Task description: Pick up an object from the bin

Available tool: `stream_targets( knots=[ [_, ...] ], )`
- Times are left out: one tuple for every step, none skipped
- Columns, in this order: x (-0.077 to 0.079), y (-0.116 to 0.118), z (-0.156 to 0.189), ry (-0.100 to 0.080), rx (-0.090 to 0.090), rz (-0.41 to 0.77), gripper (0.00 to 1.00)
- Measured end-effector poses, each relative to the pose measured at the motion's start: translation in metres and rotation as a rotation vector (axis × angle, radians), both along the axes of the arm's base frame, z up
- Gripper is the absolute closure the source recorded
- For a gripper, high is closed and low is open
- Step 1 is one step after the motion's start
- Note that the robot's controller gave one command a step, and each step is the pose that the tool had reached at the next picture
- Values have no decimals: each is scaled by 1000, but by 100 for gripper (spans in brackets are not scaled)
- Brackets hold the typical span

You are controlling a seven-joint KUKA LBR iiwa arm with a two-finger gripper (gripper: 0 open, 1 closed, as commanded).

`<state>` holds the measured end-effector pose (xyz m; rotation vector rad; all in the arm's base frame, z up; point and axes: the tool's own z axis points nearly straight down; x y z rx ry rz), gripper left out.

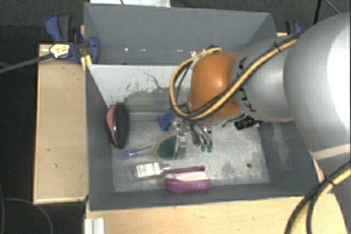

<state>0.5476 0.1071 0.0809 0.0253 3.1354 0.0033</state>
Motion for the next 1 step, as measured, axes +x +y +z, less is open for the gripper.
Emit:
stream_targets(
  knots=[
    [-10, 19, 129, -3, 1, 28, 100]
  ],
)
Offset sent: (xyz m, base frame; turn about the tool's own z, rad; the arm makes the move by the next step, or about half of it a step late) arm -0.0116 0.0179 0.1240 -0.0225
